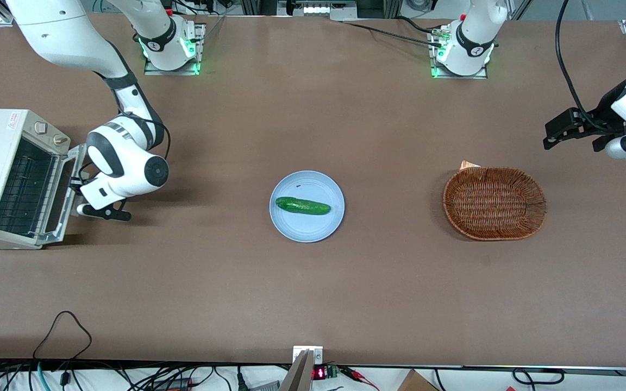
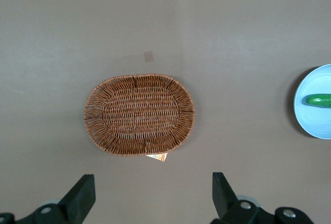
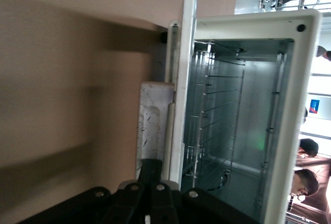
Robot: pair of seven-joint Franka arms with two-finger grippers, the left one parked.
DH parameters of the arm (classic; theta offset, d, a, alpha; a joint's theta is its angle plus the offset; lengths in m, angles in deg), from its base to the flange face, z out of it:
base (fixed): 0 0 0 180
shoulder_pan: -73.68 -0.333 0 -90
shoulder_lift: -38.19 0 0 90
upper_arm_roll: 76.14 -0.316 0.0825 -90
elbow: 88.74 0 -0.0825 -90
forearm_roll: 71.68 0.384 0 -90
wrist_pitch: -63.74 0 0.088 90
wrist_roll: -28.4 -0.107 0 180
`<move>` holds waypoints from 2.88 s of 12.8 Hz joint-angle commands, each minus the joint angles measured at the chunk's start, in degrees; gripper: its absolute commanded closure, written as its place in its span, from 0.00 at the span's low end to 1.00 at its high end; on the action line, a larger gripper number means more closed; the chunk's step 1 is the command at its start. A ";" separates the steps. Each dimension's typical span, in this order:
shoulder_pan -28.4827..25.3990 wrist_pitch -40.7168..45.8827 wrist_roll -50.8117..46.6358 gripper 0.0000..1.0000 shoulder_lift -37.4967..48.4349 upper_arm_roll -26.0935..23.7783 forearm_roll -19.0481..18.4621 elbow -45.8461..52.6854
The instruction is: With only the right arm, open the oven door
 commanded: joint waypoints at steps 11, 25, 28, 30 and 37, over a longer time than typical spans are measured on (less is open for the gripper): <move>-1.42 0.51 0.98 0.98 -6.09 0.36 4.04 3.09; -1.33 0.51 2.21 0.98 -8.38 -0.08 4.91 3.09; -1.60 1.47 7.65 0.98 -6.98 -1.30 15.08 5.28; -1.33 1.91 10.72 0.98 -5.05 -1.57 19.66 5.73; 3.04 25.52 33.84 0.84 -0.64 -1.13 51.99 27.14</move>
